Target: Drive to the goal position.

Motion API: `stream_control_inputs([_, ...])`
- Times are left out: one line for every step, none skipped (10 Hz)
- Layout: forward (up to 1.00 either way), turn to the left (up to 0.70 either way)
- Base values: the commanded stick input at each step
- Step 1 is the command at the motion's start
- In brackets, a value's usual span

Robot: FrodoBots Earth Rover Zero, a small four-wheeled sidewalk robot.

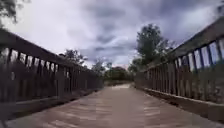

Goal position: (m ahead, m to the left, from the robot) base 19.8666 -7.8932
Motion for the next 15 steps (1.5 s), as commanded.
stream_control_inputs([0.85, 0.0])
stream_control_inputs([0.85, 0.0])
stream_control_inputs([0.85, 0.0])
stream_control_inputs([0.85, 0.0])
stream_control_inputs([0.85, 0.0])
stream_control_inputs([0.85, 0.0])
stream_control_inputs([0.85, 0.0])
stream_control_inputs([0.85, 0.0])
stream_control_inputs([0.85, 0.0])
stream_control_inputs([0.85, 0.0])
stream_control_inputs([0.85, 0.0])
stream_control_inputs([0.85, 0.0])
stream_control_inputs([0.85, 0.0])
stream_control_inputs([0.85, 0.0])
stream_control_inputs([0.85, 0.0])
